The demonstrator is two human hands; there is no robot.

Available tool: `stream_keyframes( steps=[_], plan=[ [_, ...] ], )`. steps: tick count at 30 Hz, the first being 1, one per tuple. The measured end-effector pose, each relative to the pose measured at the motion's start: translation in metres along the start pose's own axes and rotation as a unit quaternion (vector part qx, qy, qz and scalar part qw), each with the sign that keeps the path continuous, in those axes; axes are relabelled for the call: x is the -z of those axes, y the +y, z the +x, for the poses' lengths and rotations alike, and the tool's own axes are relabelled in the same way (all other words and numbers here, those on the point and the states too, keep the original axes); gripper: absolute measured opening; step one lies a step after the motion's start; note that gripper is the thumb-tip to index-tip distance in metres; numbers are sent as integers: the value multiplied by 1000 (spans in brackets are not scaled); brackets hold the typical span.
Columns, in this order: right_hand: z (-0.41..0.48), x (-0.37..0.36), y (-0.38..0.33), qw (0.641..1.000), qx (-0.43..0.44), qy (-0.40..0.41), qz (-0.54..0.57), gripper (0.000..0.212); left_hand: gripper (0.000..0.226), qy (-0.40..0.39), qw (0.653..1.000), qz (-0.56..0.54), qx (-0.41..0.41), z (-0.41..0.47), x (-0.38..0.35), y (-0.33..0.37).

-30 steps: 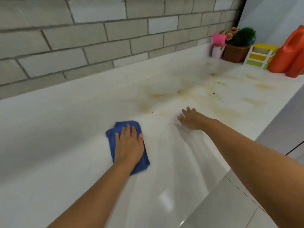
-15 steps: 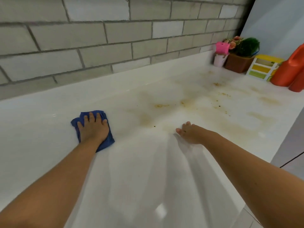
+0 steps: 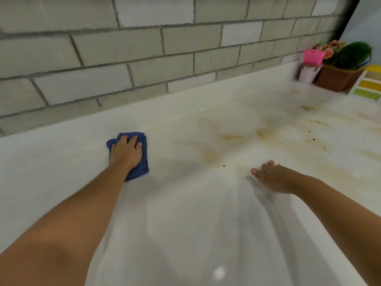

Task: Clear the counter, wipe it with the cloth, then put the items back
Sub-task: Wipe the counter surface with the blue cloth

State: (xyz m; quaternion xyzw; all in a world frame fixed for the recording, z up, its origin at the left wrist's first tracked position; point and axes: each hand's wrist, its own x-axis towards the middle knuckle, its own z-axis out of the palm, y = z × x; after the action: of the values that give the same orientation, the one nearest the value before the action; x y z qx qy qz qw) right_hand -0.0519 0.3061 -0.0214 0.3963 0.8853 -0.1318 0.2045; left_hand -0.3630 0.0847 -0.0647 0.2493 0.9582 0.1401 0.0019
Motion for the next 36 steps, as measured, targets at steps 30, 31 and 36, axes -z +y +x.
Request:
stream_keyframes(
  steps=[30, 31, 36],
  plan=[
    [-5, -6, -2, 1000, -10, -15, 22, 78, 52, -85, 987, 44, -126, 20, -32, 99],
    [-6, -7, -2, 1000, -11, -11, 20, 78, 52, -93, 982, 36, -160, 0, -33, 114],
    [-12, -3, 1, 1000, 5, -14, 17, 72, 51, -130, 944, 14, -304, -78, -36, 115]
  ],
)
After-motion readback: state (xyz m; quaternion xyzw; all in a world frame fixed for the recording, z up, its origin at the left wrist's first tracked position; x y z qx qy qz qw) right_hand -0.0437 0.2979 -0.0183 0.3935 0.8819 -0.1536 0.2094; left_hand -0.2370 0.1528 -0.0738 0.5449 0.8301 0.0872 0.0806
